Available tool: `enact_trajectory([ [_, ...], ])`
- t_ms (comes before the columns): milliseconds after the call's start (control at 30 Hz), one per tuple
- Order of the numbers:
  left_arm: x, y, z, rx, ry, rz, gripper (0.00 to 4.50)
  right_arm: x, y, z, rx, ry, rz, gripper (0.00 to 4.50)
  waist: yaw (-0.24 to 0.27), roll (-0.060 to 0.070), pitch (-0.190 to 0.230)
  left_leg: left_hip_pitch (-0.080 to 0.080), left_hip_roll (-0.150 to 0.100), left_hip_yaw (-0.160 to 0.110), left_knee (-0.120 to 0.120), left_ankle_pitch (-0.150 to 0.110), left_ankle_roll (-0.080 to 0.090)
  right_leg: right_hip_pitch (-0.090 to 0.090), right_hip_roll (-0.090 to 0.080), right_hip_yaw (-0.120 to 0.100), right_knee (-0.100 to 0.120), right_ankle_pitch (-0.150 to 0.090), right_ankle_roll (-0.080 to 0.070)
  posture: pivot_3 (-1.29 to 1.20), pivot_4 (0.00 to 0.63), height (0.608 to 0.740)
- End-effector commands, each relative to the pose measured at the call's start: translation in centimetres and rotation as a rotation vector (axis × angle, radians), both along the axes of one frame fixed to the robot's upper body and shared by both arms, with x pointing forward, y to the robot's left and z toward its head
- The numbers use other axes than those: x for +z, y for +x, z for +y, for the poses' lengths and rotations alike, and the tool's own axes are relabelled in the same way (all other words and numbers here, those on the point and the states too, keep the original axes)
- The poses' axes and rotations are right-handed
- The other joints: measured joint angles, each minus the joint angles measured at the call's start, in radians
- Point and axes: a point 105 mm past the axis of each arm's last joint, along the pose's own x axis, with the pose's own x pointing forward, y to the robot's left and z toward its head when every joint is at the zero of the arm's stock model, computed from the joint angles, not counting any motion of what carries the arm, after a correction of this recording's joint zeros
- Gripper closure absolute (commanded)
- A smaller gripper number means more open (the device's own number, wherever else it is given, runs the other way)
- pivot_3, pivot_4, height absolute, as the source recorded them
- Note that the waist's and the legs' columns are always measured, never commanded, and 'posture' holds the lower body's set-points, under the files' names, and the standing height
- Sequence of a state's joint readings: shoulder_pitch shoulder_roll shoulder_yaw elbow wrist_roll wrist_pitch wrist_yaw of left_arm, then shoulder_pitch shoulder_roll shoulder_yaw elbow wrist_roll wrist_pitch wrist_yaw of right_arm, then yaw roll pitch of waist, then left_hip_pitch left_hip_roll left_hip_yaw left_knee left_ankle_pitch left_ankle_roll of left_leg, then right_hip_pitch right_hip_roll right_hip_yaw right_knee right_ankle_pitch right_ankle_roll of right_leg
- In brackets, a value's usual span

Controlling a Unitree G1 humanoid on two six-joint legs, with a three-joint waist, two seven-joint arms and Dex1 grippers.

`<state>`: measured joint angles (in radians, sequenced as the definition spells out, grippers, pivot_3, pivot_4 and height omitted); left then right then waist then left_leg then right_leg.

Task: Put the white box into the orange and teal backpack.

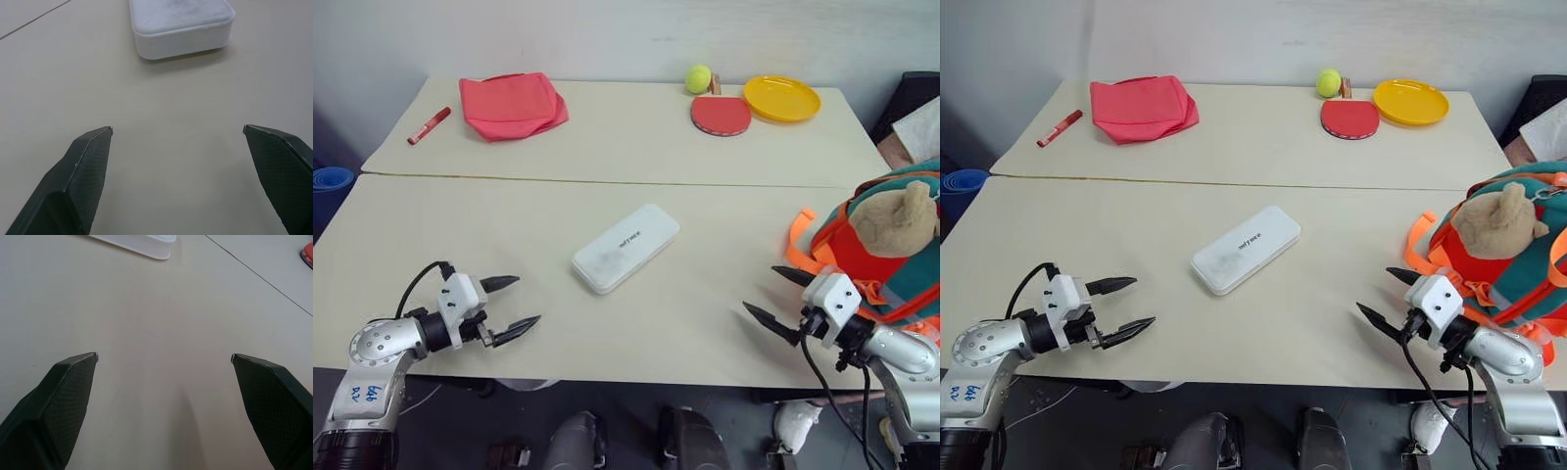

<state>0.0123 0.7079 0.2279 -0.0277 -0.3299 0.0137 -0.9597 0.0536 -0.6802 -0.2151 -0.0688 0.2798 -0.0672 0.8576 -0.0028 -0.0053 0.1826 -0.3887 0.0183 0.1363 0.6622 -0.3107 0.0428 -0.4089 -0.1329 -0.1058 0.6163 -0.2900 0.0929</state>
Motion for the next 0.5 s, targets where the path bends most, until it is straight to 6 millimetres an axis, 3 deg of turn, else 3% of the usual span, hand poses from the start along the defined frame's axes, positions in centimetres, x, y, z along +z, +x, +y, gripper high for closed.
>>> enact_trajectory([
  [33,0.9,-0.3,-0.1,-0.009,0.007,-0.036,0.00,1.3,0.1,-0.1,0.007,0.019,-0.050,0.01,0.000,0.000,0.000,0.000,0.000,0.000,0.000,0.000,0.000,0.000,0.000,0.000,0.000,0.000,0.000,0.00,0.150,0.740],
  [100,1.3,-0.3,-0.3,-0.004,-0.041,-0.008,0.00,1.9,0.5,0.7,0.025,0.062,-0.047,0.01,-0.001,0.000,0.000,0.000,0.000,0.000,0.000,0.000,0.000,0.000,0.000,0.000,0.000,0.000,0.000,0.00,0.150,0.740],
  [167,1.9,-0.2,-0.6,-0.012,-0.050,0.022,0.00,3.4,0.7,3.1,0.134,0.050,-0.056,0.01,-0.003,0.000,0.000,0.000,0.000,0.000,0.000,0.000,0.000,0.000,0.000,0.000,0.001,0.000,0.000,0.00,0.150,0.740],
  [233,3.3,1.0,-0.6,0.047,-0.073,-0.014,0.00,5.0,1.1,5.4,0.227,-0.041,-0.087,0.38,-0.008,0.000,0.000,0.000,0.000,0.000,0.001,0.000,0.000,-0.001,0.000,0.001,0.002,0.000,0.000,0.00,0.150,0.740],
  [333,5.3,2.8,-1.4,0.122,-0.161,-0.032,0.61,7.2,3.3,7.8,0.241,-0.160,-0.137,1.26,-0.007,0.001,0.000,0.000,0.000,0.000,0.002,0.001,-0.001,-0.002,0.000,0.001,0.004,0.000,0.000,0.00,0.150,0.740],
  [500,3.0,2.7,-3.6,0.138,-0.116,0.133,2.21,8.8,9.1,10.0,0.137,-0.237,-0.088,3.07,-0.020,0.001,0.000,0.000,0.000,0.001,0.002,0.001,-0.001,-0.002,0.001,0.000,0.006,0.000,0.000,0.00,0.150,0.740],
])
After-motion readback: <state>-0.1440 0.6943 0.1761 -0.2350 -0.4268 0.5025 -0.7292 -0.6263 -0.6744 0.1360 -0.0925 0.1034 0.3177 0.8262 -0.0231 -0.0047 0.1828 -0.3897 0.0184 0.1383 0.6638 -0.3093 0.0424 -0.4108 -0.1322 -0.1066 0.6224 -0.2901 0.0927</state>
